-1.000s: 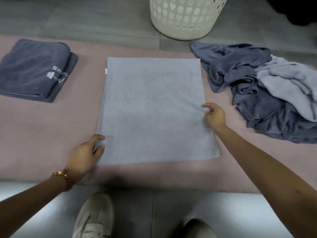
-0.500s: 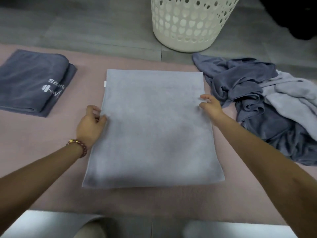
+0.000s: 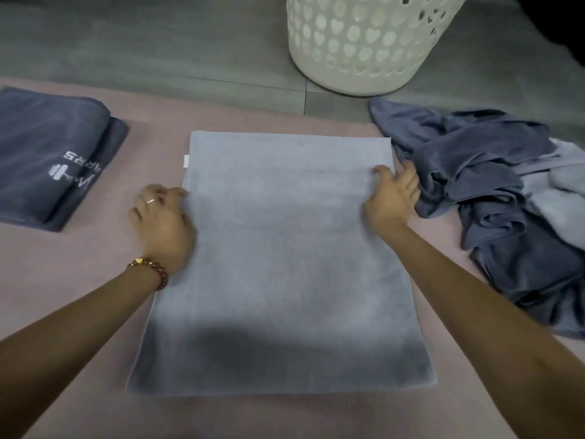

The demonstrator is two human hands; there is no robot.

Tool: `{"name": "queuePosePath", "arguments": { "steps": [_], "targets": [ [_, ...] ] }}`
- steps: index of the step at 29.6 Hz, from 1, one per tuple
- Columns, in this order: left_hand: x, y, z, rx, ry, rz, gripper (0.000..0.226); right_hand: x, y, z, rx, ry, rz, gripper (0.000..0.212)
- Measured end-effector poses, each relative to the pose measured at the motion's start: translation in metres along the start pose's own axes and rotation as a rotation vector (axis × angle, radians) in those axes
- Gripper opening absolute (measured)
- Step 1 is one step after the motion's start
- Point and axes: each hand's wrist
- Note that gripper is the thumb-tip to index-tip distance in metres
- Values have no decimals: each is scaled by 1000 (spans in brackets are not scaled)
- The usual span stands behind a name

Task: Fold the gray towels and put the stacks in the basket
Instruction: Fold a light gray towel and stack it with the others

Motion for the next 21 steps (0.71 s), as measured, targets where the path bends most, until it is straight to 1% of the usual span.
{"name": "queuePosePath", "arguments": {
  "steps": [1, 2, 4, 5, 6, 7, 8, 9, 10, 12, 14, 15, 19, 21],
  "targets": [
    [9, 5, 1, -1, -24, 63, 47, 0, -7, 0, -27, 19, -73, 59],
    [19, 12, 4, -12, -84, 156, 50, 1, -15, 1, -43, 6, -189, 58],
    [40, 29, 18, 3, -272, 350, 52, 3, -36, 5, -53, -70, -440, 60],
    [48, 38, 27, 34, -368, 413, 58, 3, -48, 8, -82, -103, -563, 63],
    [55, 46, 36, 69, -443, 443, 66, 2, -60, 12, -140, -125, -680, 65],
    [61, 50, 45, 107, -485, 444, 73, 1, -68, 18, -207, -134, -776, 68],
    [66, 50, 53, 146, -504, 428, 78, 1, -70, 23, -254, -139, -826, 71],
    [71, 46, 58, 178, -500, 405, 81, 5, -64, 27, -262, -149, -814, 71],
    [77, 39, 60, 189, -476, 374, 83, 11, -53, 31, -237, -159, -746, 68],
    [91, 19, 57, 181, -410, 290, 85, 24, -21, 34, -172, -157, -484, 61],
    [98, 4, 53, 172, -369, 201, 86, 33, 4, 33, -140, -153, -197, 60],
    [100, 1, 53, 166, -357, 167, 87, 38, 10, 33, -123, -146, -115, 61],
    [102, 6, 53, 154, -379, 121, 89, 42, 2, 38, -127, -147, -30, 67],
    [101, 8, 50, 178, -418, 87, 83, 40, -1, 36, -125, -177, 15, 69]
  ]
}}
Point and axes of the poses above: each hand's wrist, its own x-axis towards the middle knuckle, its own z-axis out of the palm, y = z × x, and after that the axes turned 10 degrees about -x, right-handed
